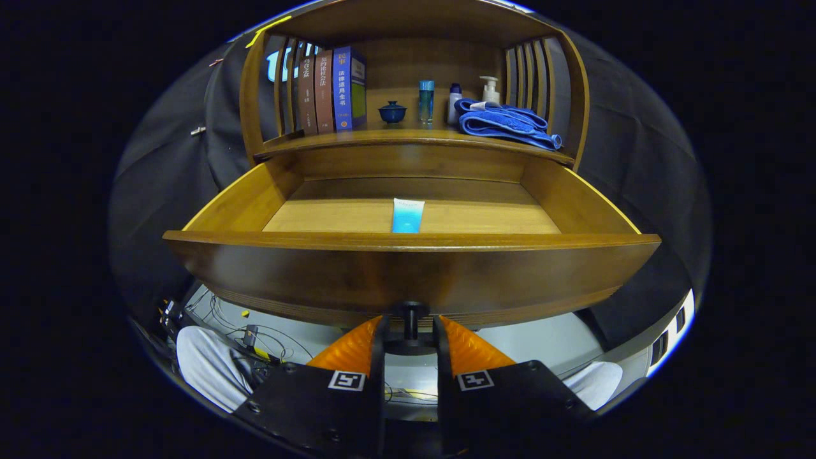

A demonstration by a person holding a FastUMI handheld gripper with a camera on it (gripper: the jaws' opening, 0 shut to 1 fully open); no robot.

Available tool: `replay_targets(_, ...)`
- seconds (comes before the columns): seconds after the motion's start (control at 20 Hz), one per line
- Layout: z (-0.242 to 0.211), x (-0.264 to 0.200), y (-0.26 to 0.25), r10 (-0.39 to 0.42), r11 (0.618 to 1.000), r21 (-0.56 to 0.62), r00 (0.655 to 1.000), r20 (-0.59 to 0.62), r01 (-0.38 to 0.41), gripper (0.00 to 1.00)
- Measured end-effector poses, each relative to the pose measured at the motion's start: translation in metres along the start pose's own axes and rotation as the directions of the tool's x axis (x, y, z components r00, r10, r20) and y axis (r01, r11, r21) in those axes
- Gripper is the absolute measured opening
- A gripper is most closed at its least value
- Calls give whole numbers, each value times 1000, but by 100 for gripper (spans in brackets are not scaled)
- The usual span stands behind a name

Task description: Pull open the drawer, take out the items inside it, and place them on the countertop above the cabinet.

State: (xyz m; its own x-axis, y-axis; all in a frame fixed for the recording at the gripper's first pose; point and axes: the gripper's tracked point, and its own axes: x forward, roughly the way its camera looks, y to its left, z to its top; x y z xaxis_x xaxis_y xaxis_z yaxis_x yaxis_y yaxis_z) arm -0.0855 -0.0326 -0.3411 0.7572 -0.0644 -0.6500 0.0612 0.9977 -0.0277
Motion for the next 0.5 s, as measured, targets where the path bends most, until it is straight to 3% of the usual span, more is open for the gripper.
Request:
replay_targets(0.15,3,-8,-3,-25,1000,-5,1000,1,25,47)
replay_targets(0.35,34,-46,-7,-100,995,-17,991,94,102,100)
replay_targets(0.5,60,-69,3,-103,994,-10,986,130,105,98)
